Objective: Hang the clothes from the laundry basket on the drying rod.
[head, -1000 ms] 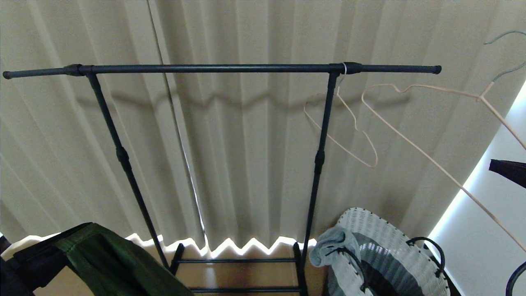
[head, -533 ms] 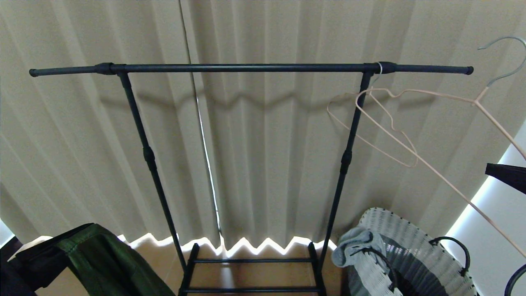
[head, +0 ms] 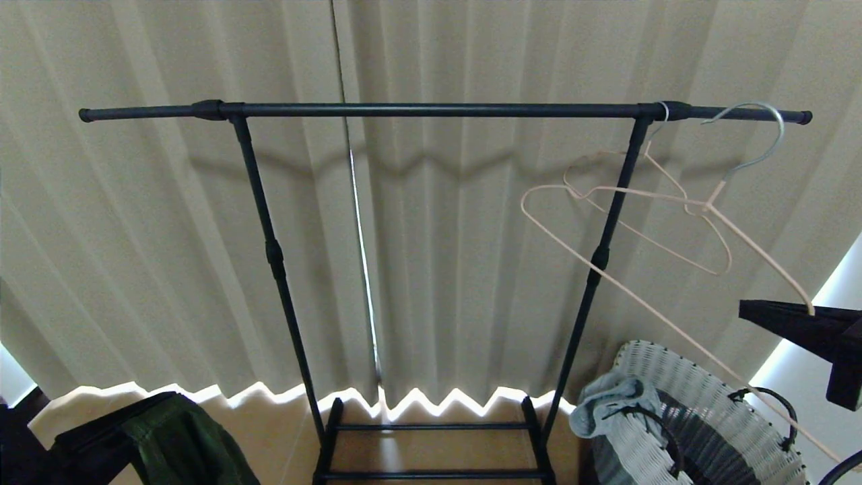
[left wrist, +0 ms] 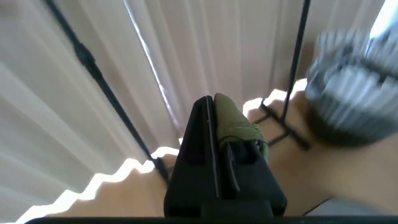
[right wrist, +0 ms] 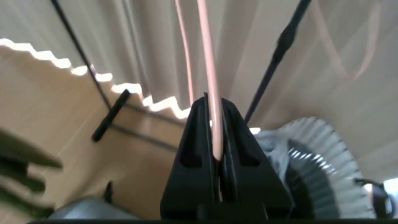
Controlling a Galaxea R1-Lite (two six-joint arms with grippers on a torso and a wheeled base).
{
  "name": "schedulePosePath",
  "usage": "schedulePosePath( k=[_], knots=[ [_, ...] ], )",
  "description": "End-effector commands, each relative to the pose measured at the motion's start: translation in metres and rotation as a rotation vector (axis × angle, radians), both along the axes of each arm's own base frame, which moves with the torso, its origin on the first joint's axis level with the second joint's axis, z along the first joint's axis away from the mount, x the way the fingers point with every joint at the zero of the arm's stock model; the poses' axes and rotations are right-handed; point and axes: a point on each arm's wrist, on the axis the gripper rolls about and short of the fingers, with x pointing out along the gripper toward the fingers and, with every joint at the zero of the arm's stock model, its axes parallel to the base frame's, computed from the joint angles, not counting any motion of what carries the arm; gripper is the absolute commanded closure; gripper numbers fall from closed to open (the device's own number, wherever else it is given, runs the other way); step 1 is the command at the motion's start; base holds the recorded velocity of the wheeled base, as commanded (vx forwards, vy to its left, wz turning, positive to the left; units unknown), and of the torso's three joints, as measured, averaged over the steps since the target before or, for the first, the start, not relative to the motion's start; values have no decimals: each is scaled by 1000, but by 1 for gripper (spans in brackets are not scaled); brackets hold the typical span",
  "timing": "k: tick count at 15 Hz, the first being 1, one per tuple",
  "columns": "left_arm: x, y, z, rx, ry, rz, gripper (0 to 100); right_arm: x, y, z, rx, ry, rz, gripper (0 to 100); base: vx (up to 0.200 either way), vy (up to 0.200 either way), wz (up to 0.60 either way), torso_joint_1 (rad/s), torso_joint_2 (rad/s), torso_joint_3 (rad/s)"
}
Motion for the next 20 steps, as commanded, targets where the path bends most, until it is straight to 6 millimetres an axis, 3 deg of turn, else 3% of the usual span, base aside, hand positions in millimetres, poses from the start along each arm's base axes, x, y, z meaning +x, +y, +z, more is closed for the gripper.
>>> schedulePosePath(
  k=[1, 4, 8, 10, 13, 16, 20],
  knots=[
    [6, -2, 1, 12, 18, 1, 100, 6, 16, -10, 1, 62, 89, 100, 0, 0, 0, 0, 0, 0],
    [41, -11, 34, 30, -11, 83, 100, 11, 34, -15, 4, 89, 173, 100, 0, 0, 0, 0, 0, 0],
    [122, -38, 81, 111, 7, 287, 100, 13, 64, -11, 63, 66, 307, 100, 0, 0, 0, 0, 0, 0],
    [139, -53, 94, 105, 20, 264, 100, 8, 74, -12, 70, 72, 359, 100, 0, 0, 0, 0, 0, 0],
    [162, -83, 103, 45, 113, 299, 100, -1, 87, -8, 130, 92, 426, 100, 0, 0, 0, 0, 0, 0],
    [191, -105, 88, 32, 154, 433, 100, -6, 92, -9, 133, 104, 464, 100, 0, 0, 0, 0, 0, 0],
    [197, -112, 83, -10, 174, 452, 100, -7, 110, -17, 119, 157, 521, 100, 0, 0, 0, 0, 0, 0]
  ],
)
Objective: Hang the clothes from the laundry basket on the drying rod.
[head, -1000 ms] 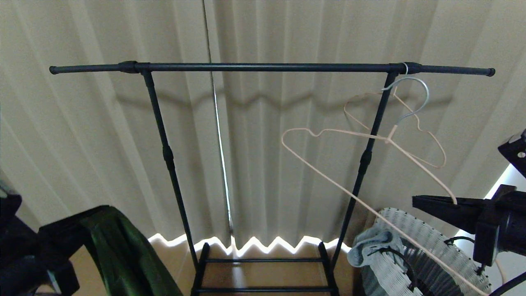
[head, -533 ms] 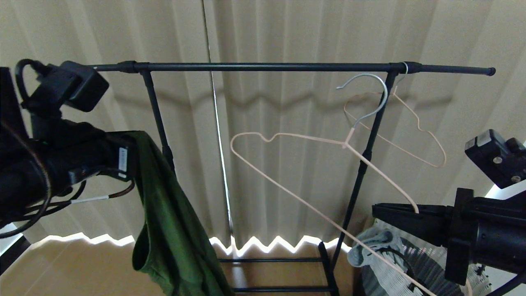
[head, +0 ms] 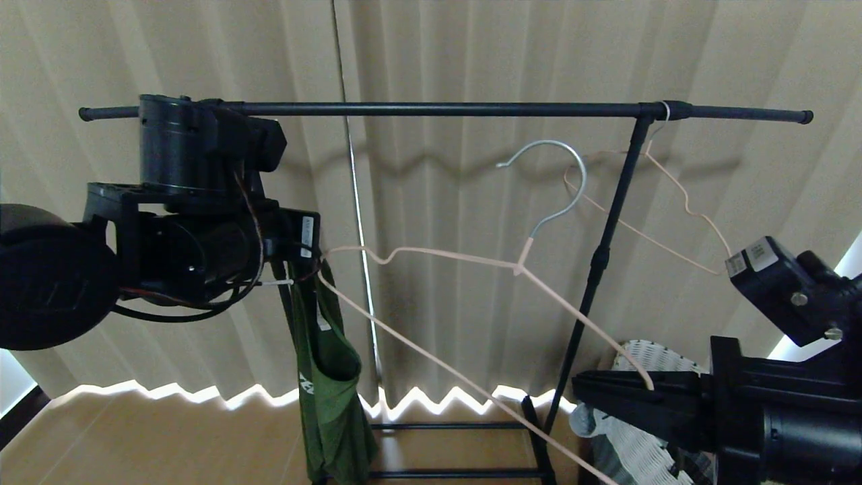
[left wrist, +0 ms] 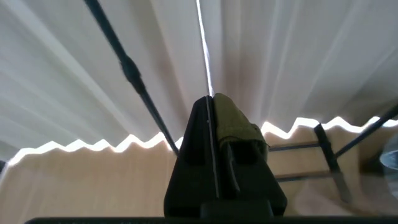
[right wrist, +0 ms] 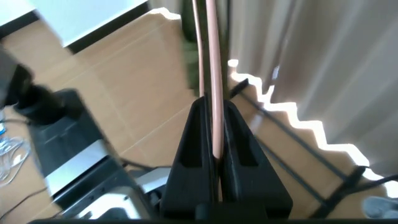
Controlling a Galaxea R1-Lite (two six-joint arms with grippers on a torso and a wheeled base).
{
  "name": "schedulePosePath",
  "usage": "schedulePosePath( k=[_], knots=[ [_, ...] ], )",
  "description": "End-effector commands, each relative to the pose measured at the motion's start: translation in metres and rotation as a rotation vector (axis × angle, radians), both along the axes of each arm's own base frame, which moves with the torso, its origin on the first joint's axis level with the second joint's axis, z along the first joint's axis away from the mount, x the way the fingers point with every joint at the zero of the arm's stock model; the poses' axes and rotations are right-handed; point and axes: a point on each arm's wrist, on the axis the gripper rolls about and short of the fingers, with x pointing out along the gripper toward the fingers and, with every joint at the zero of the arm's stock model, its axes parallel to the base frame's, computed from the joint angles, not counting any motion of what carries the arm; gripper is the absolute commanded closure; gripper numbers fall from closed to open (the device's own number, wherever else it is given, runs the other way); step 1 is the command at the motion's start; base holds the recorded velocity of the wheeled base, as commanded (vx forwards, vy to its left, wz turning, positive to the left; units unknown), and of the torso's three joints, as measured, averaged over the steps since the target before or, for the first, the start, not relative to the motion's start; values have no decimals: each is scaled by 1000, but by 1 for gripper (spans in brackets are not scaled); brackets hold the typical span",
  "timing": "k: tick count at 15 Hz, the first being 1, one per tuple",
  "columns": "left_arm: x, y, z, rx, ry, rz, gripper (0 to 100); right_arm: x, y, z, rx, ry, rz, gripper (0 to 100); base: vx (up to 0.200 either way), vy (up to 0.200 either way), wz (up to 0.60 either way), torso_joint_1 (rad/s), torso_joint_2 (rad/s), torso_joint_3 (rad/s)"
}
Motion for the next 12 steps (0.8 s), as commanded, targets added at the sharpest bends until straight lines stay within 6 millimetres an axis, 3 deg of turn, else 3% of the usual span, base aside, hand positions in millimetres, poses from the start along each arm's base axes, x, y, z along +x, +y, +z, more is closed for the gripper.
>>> schedulePosePath(
  k=[1, 6, 12],
  knots=[
    [5, -6, -7, -7, 17, -3, 100, 3, 10, -5, -21, 21, 19, 100, 0, 0, 0, 0, 0, 0],
    [2, -10, -6, -53, 14, 2, 100, 22, 30, -12, -11, 3, 10, 100, 0, 0, 0, 0, 0, 0],
    [2, -8, -6, -26, 1, 65, 100, 20, 27, -11, -6, -1, 5, 100, 0, 0, 0, 0, 0, 0]
  ],
)
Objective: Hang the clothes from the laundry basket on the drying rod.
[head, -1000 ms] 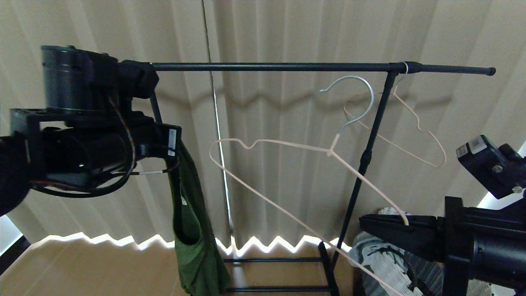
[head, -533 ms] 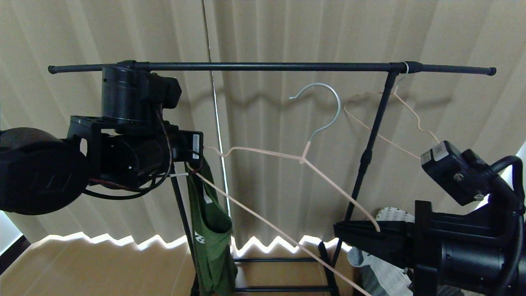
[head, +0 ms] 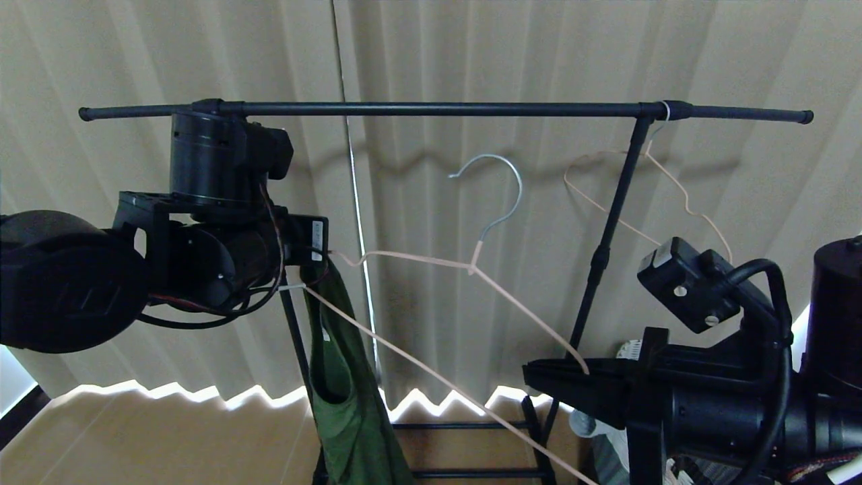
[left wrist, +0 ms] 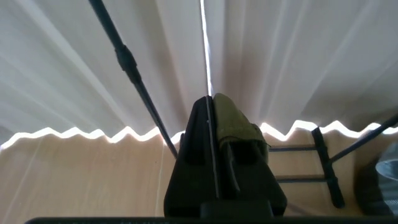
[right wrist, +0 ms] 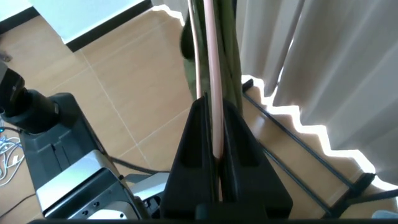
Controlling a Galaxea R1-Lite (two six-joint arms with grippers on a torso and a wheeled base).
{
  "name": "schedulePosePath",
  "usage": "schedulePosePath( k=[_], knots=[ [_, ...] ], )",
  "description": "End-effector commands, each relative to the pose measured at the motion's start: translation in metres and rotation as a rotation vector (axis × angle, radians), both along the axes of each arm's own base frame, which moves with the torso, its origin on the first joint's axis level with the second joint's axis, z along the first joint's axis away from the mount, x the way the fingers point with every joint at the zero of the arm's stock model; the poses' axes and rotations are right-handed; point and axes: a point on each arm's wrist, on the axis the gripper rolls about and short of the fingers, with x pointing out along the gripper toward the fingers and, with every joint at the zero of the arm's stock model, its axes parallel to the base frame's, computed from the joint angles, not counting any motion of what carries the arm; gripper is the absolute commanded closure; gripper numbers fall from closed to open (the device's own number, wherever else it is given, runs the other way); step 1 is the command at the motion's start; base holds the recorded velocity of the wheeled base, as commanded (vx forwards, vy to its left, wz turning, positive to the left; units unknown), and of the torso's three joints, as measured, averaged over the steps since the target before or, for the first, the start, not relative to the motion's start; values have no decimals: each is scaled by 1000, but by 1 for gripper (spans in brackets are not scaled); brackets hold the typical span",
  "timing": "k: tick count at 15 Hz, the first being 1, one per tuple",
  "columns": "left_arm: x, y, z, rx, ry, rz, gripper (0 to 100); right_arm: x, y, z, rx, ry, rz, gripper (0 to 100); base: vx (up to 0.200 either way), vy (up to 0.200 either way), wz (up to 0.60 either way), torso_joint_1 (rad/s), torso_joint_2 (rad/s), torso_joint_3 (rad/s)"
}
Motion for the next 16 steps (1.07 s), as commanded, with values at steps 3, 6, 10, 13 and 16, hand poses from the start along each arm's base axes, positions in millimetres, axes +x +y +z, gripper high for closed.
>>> schedulePosePath(
  k=[3, 6, 10, 13, 16],
  knots=[
    [-1, 2, 0, 15, -5, 33, 100, 7, 4, -2, -27, -16, -72, 100, 0, 0, 0, 0, 0, 0],
    [-3, 1, -3, 22, 5, 31, 100, 13, 10, -3, -37, -17, -97, 100, 0, 0, 0, 0, 0, 0],
    [-3, -1, -2, 17, 1, 26, 100, 18, 16, -5, -19, -32, -97, 100, 0, 0, 0, 0, 0, 0],
    [-5, 0, -1, 16, -2, 27, 100, 23, 21, -11, -38, -27, -119, 100, 0, 0, 0, 0, 0, 0],
    [-15, 4, 4, 21, 8, 22, 100, 26, 24, -15, -43, -24, -141, 100, 0, 0, 0, 0, 0, 0]
  ],
)
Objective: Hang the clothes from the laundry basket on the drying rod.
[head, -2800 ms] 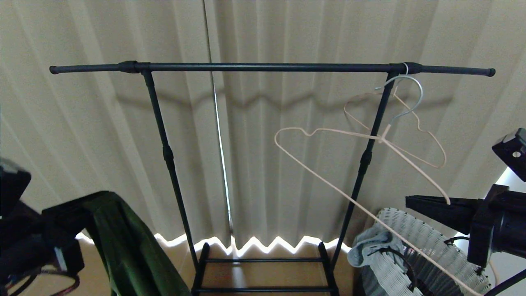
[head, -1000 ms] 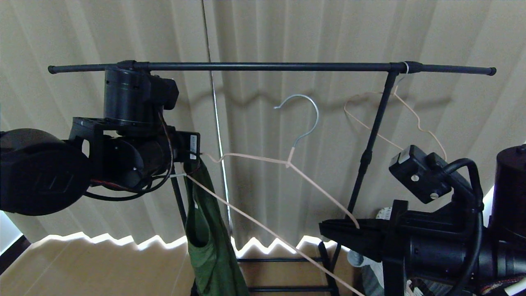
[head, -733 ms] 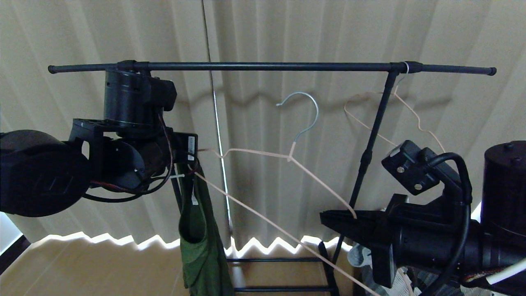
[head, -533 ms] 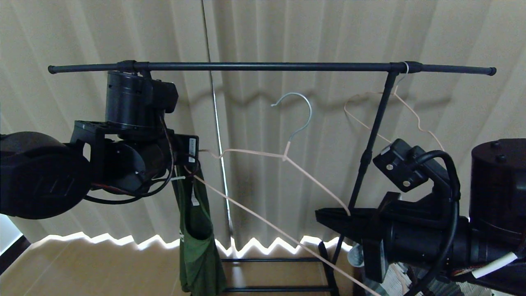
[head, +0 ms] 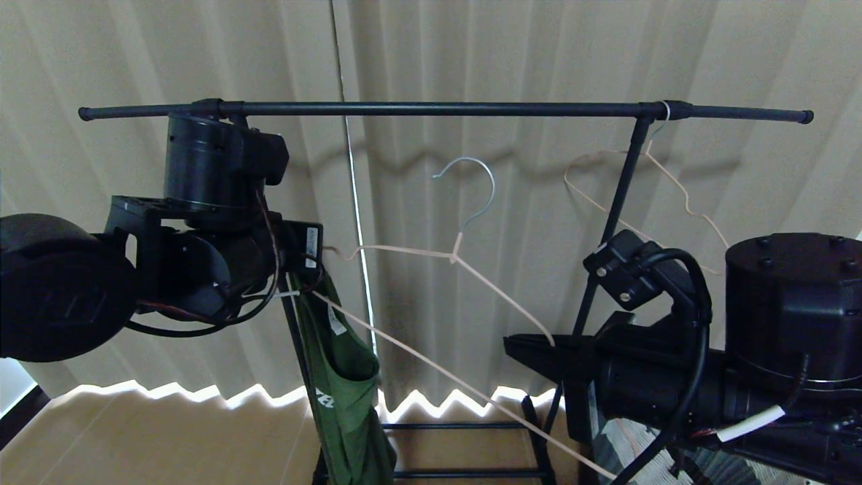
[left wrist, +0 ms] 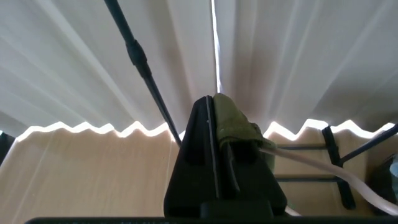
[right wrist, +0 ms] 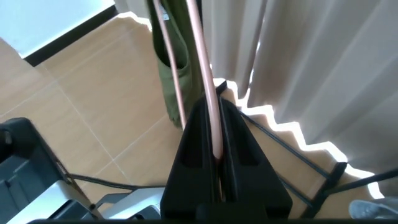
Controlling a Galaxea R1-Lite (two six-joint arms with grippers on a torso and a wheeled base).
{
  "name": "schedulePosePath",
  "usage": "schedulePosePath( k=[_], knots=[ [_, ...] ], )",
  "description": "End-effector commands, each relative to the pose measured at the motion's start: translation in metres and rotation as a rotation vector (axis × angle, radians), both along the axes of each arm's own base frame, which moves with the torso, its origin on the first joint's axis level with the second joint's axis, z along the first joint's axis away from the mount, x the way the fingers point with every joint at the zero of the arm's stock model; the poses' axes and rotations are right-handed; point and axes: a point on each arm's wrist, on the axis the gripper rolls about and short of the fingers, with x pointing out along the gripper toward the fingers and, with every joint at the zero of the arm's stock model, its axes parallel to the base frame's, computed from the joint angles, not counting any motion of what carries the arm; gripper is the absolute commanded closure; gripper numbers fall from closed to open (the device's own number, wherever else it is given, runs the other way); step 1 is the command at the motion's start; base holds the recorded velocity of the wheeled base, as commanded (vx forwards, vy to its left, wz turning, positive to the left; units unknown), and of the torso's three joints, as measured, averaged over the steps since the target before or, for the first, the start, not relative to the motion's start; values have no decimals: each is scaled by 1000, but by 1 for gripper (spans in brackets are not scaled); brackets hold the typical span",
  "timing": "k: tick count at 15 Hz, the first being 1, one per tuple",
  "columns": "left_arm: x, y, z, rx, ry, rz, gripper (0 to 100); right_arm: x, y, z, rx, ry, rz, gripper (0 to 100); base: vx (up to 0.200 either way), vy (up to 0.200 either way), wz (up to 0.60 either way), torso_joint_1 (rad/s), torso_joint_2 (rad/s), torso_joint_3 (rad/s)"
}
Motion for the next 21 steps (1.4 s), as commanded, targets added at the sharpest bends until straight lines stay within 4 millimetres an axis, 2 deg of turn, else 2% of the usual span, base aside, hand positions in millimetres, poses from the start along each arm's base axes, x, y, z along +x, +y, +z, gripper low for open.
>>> schedulePosePath(
  k=[1, 5, 9, 12, 15, 17, 21],
  knots=[
    [-12, 0, 8, -9, -8, -20, 100, 4, 4, -4, -4, 18, -6, 100, 0, 0, 0, 0, 0, 0],
    [-37, -5, 14, -18, -5, -80, 100, 19, 20, -6, 20, 49, -49, 100, 0, 0, 0, 0, 0, 0],
    [-54, -23, 19, -85, -21, -150, 100, 29, 33, -12, 12, 52, -70, 100, 0, 0, 0, 0, 0, 0],
    [-50, -20, 18, -85, -18, -130, 100, 28, 32, -11, 15, 33, -96, 100, 0, 0, 0, 0, 0, 0],
    [-34, 5, 17, -49, -17, -33, 100, 22, 21, -13, -9, 24, -153, 100, 0, 0, 0, 0, 0, 0],
    [-31, 11, 14, -32, -7, -11, 100, 22, 14, -10, -7, 6, -198, 100, 0, 0, 0, 0, 0, 0],
    [-34, 10, 6, -7, 24, -22, 100, 27, 14, -5, 37, -30, -234, 100, 0, 0, 0, 0, 0, 0]
  ],
)
